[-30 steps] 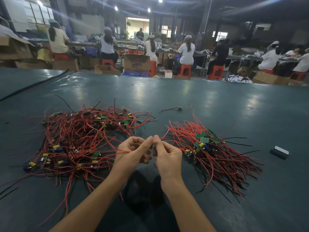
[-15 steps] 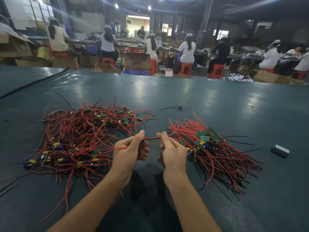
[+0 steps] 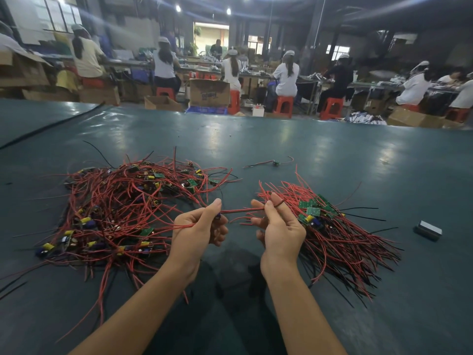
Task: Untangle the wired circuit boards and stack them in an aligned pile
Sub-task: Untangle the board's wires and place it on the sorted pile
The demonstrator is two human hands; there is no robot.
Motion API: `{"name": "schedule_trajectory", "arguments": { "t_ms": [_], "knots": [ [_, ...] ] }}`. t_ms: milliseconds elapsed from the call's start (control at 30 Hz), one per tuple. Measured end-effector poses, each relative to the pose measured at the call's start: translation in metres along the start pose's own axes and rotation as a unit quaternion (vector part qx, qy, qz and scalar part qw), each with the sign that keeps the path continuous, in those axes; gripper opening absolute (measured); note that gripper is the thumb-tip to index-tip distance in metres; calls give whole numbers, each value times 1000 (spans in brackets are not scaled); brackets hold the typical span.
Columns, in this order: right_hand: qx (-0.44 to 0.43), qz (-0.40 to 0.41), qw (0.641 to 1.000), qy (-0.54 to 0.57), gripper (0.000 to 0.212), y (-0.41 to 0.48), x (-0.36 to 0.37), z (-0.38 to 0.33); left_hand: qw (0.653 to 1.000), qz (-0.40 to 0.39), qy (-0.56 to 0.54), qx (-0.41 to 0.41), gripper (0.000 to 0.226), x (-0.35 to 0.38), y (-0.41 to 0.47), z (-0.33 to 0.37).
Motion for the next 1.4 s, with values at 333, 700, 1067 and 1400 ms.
{"name": "schedule_trajectory", "arguments": {
  "t_ms": [333, 700, 1067, 1400],
  "knots": [
    [52, -5, 993, 108, 24, 1, -3, 0, 999, -27, 7, 17, 43, 3, 0, 2],
    [74, -90, 992, -42, 29, -9, 11, 7, 999, -46, -4, 15, 38, 3, 4, -4],
    [-52, -174, 976, -117, 43, -43, 32, 13, 980, -90, 83, 154, 46, 8, -1, 5],
    [60, -69, 991, -96, 27, -18, 16, 20, 986, -65, 70, 139, 47, 10, -4, 10]
  ]
}}
Point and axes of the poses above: each hand's wrist, its own y-axis towards the middle knuckle, its own x-axis out of the palm, z = x × y, the point moved 7 cm from there along y, towards the middle knuckle, and after that the axes turned 9 degrees about z, right-handed, at the moved point
